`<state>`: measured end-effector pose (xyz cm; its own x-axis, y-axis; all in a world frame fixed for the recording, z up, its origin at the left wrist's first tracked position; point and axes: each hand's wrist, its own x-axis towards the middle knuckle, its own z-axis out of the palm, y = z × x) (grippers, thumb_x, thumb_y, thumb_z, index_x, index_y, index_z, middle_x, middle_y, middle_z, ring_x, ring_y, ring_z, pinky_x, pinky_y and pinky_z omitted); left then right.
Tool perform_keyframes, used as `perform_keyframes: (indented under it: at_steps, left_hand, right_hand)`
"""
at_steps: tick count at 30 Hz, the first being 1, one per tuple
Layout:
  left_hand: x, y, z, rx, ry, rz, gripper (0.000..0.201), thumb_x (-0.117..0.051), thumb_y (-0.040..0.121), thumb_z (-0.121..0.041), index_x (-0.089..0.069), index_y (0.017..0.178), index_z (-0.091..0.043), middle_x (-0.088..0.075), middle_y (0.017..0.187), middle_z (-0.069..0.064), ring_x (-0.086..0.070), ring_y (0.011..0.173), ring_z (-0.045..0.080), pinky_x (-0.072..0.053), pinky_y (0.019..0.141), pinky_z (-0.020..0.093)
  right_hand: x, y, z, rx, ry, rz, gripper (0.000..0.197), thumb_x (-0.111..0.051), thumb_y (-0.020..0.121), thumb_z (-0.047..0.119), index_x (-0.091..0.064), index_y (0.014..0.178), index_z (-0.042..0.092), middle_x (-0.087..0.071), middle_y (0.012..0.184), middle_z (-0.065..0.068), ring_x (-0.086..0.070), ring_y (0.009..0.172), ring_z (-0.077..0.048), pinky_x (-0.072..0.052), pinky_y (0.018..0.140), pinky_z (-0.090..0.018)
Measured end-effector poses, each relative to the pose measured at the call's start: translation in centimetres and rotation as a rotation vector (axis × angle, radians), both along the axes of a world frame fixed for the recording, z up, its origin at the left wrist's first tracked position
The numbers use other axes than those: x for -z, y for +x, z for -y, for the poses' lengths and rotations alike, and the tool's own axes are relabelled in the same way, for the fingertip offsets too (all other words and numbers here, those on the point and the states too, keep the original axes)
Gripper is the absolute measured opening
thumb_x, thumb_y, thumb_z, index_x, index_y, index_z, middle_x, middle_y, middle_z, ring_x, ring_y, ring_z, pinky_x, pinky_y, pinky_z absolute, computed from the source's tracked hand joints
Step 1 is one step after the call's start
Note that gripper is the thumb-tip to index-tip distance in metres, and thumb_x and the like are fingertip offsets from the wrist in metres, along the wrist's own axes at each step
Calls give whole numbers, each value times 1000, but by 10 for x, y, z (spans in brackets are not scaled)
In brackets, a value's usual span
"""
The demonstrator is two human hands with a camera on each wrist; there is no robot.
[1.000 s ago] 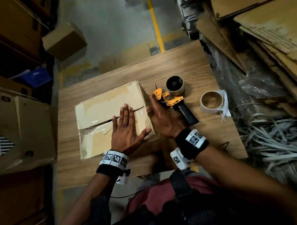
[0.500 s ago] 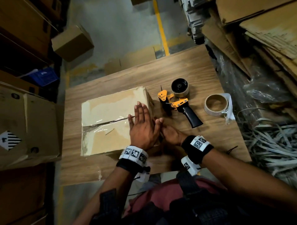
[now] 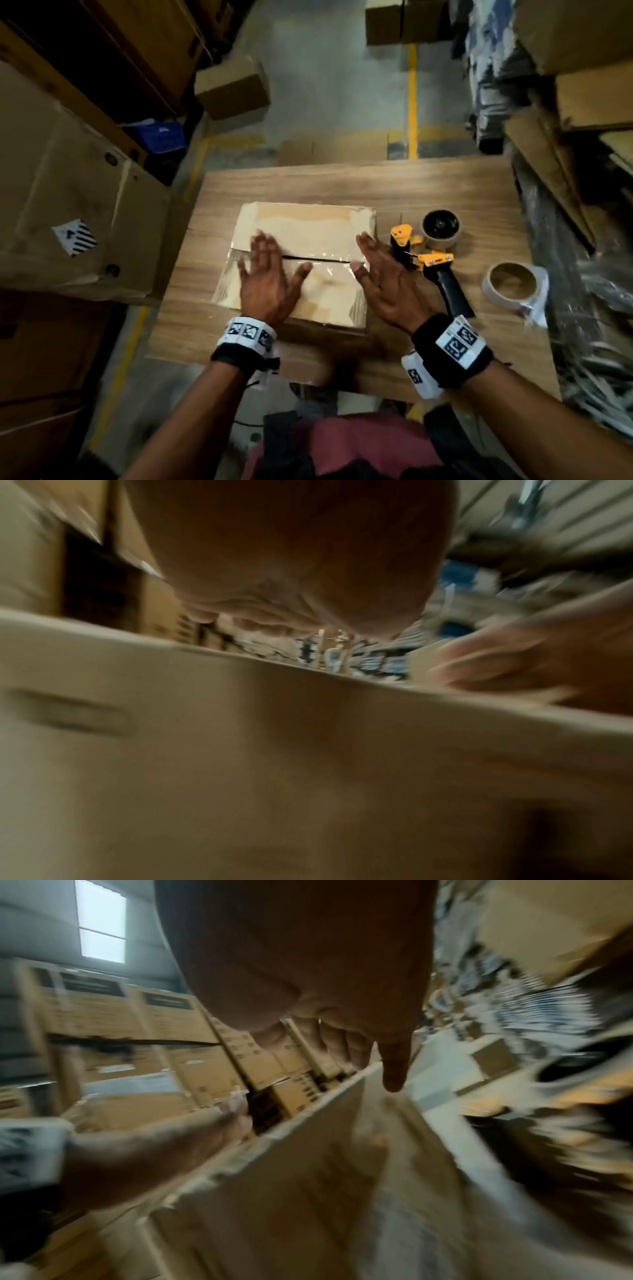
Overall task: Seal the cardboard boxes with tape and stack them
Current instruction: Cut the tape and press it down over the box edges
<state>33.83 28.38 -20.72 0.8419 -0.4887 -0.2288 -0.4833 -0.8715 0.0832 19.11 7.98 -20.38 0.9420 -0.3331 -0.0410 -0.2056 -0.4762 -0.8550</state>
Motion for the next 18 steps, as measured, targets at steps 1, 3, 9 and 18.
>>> perform_keyframes:
  at_steps: [1,3,9,18]
  left_hand:
    - [1,15,-19,-43,68,-15,118,9,80,-91,3,166,-11,16,173,8,14,160,21,5,127,56]
    - [2,35,-43,-50,133,-93,125,14,74,-95,-1,167,-13,13,174,6,11,161,21,2,127,59]
    - [-17,61,-74,-209,-483,-183,94,-35,96,-78,-27,165,-14,-17,173,4,-13,160,17,-8,131,42]
    - [5,112,-116,-554,-819,-1072,116,-17,73,-103,-62,144,-23,-61,145,-1,-57,131,20,-38,118,41]
  right_hand:
    - [0,8,-8,-43,-29,-5,63,-40,105,48,-38,159,14,-29,167,-5,-22,156,-14,-20,128,-39]
    - [-1,22,-21,-104,-157,-52,68,-30,102,59,-38,159,22,-25,169,-1,-15,158,-15,-21,127,-50]
    - [-19,55,-61,-208,-523,-306,58,-26,107,56,-28,161,33,0,173,6,20,157,-16,-1,125,-60]
    - [-28,126,-144,-437,-589,-399,86,-15,93,71,-26,162,21,-3,173,1,9,159,-20,-10,123,-60]
